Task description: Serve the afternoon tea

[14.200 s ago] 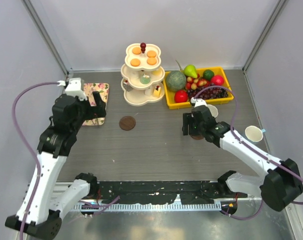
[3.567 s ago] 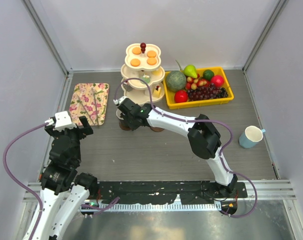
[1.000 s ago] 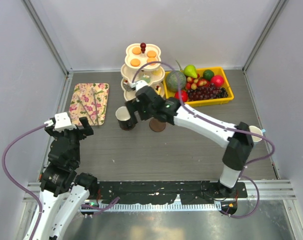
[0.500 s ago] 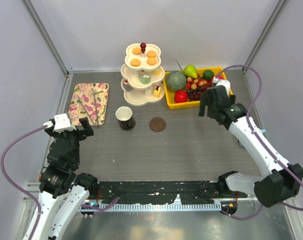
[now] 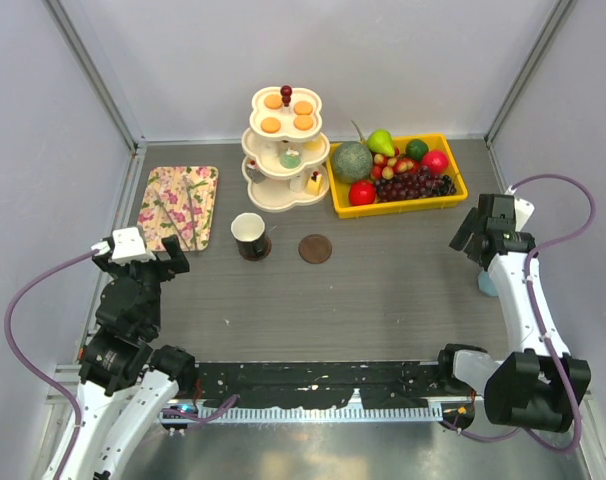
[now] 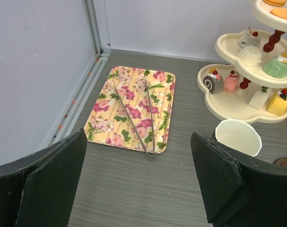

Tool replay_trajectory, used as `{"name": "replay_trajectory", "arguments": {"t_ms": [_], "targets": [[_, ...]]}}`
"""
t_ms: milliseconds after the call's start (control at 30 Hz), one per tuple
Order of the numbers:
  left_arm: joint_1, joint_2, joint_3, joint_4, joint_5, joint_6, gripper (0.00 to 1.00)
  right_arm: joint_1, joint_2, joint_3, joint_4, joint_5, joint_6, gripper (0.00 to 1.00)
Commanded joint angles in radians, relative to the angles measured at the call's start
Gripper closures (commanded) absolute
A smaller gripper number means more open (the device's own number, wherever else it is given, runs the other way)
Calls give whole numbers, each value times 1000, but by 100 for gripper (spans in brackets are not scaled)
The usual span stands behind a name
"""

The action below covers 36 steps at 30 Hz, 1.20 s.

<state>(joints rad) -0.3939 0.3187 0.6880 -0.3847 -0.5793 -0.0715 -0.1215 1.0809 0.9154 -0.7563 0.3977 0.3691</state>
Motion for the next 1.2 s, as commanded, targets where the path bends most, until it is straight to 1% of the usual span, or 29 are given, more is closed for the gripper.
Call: {"name": "replay_trajectory", "arguments": {"t_ms": [0, 167, 267, 333, 433, 500, 533, 600, 667, 700, 833, 867, 900, 933, 967, 1000, 1167], "targets": [[-8, 0, -2, 69, -22, 7, 1, -53, 57, 5, 71, -86, 59, 3], [-14, -4, -5, 70, -25, 10, 1, -67, 80, -3, 87, -68, 56, 2], [-20, -12, -5, 70, -27, 12, 1, -69, 99, -15, 91, -83, 59, 0], [-25, -13, -7, 72, -27, 13, 1, -70, 108, -21, 91, -83, 59, 5], [-29, -17, -7, 73, -30, 15, 1, -81, 109, -27, 94, -83, 63, 18], [-31, -23, -7, 73, -31, 15, 1, -90, 109, -29, 92, -83, 67, 25], [-33, -23, -8, 73, -31, 15, 1, -93, 111, -29, 94, -82, 68, 26], [-36, -24, -10, 73, -30, 16, 1, -112, 113, -32, 94, -89, 74, 40], [-39, -26, -10, 75, -31, 16, 1, -127, 117, -38, 92, -96, 85, 47], [-40, -27, -10, 75, -31, 16, 1, -133, 119, -41, 94, -91, 93, 49], [-40, -36, -11, 73, -33, 16, 1, -142, 122, -44, 92, -86, 111, 64], [-40, -40, -10, 76, -34, 18, 1, -142, 123, -43, 91, -92, 113, 72], [-40, -41, -11, 76, -36, 16, 1, -142, 122, -39, 89, -105, 113, 76], [-40, -41, -12, 76, -37, 18, 1, -144, 119, -38, 86, -124, 119, 86], [-40, -41, -12, 76, -36, 19, 1, -142, 116, -39, 83, -135, 116, 89], [-40, -40, -13, 78, -36, 19, 1, -142, 106, -39, 80, -167, 122, 95], [-40, -38, -12, 76, -36, 19, 1, -122, 42, -53, 89, -310, 158, 95]]}}
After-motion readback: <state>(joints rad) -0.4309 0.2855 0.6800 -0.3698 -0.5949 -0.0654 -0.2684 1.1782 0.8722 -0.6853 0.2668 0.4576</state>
